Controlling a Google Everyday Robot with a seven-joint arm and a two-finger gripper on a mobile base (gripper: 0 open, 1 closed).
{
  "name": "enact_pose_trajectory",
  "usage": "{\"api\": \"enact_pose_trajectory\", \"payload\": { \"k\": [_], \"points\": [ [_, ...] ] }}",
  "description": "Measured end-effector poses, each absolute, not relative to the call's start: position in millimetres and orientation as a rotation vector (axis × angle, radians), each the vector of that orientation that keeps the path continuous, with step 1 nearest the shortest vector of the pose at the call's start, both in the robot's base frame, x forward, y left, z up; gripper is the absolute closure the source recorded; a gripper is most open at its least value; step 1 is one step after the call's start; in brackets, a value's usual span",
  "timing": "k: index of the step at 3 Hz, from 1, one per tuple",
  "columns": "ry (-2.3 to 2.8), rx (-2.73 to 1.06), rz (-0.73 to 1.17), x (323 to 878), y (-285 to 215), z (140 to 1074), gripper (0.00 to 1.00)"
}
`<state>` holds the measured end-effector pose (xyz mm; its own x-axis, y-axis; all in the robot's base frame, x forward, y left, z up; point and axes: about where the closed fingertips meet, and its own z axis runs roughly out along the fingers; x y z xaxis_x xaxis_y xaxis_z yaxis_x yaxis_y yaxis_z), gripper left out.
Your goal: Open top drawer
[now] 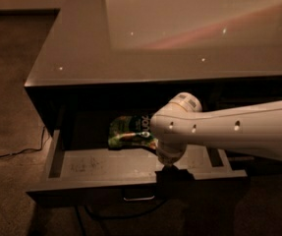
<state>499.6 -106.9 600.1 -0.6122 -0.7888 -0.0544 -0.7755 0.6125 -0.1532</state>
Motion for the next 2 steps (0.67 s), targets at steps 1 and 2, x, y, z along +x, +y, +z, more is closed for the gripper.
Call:
{"api": "enact_pose_trajectory", "payload": {
  "k": [1, 2],
  "points": [
    [2.746, -1.305, -0.136, 479.4, -123.7, 600.7, 1.00],
    [2.746, -1.305, -0.136, 479.8, -123.6, 600.7, 1.00]
  ]
}}
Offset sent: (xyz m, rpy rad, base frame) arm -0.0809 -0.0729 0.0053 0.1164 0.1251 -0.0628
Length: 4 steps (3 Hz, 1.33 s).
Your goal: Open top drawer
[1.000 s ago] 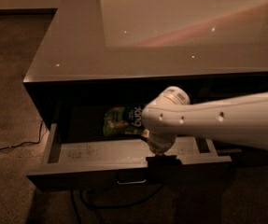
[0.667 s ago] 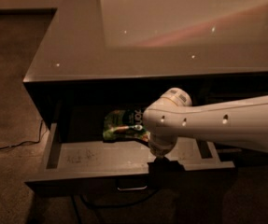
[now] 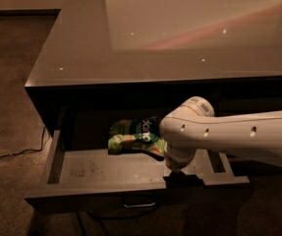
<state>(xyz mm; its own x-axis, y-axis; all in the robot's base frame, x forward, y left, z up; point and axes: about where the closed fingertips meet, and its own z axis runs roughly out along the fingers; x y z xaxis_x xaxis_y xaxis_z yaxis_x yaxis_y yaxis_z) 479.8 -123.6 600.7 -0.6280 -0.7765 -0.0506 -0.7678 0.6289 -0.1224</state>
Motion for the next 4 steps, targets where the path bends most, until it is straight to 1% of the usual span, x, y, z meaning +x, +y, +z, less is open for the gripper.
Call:
{"api": "enact_pose_trajectory", "payload": {
  "k": [2, 3, 4],
  "points": [
    [2.793, -1.266, -0.003, 462, -149, 594, 1.00],
    [2.789, -1.274, 0.124, 452, -155, 590, 1.00],
    [2.806, -1.244, 0.072, 427, -162, 588, 1.00]
  ]
}}
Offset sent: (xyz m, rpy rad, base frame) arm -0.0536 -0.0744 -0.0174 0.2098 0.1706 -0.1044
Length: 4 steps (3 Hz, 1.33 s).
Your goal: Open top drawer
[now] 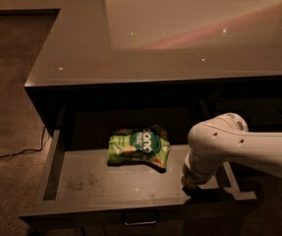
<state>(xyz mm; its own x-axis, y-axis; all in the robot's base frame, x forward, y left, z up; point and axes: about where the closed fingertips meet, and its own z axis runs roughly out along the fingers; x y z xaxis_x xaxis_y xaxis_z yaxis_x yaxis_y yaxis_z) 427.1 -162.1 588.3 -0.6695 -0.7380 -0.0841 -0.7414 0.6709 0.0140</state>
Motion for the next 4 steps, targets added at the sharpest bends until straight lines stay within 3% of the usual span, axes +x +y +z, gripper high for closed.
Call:
{"api": "enact_pose_trajectory", "payload": {
  "k": [1, 2, 4],
  "points": [
    [2.806, -1.244, 0.072, 427.0, -162.1, 588.4, 1.00],
    [2.806, -1.244, 0.072, 427.0, -162.1, 588.4, 0.81],
    [2.806, -1.244, 0.072, 427.0, -162.1, 588.4, 0.35]
  ]
}}
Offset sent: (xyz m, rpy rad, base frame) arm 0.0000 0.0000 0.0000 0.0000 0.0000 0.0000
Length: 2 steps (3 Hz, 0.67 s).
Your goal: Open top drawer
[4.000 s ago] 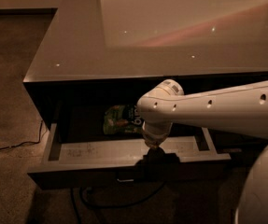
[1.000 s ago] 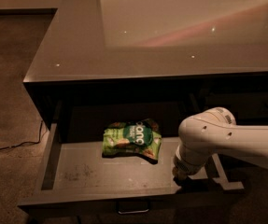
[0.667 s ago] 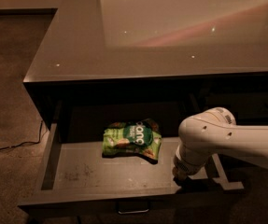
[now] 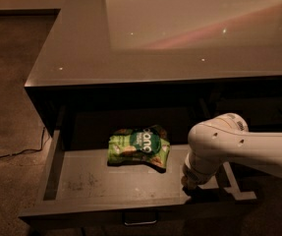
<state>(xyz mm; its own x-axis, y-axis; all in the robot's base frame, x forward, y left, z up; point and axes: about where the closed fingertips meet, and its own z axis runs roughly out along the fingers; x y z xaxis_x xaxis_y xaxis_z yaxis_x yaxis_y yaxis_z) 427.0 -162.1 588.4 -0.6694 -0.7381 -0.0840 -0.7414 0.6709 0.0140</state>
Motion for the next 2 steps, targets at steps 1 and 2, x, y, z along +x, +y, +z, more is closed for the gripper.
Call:
{"api": "enact_pose_trajectory", "payload": {
  "k": [1, 2],
  "points": [
    [2.806, -1.244, 0.072, 427.0, -162.1, 588.4, 0.12],
    [2.806, -1.244, 0.072, 427.0, -162.1, 588.4, 0.00]
  ]
}}
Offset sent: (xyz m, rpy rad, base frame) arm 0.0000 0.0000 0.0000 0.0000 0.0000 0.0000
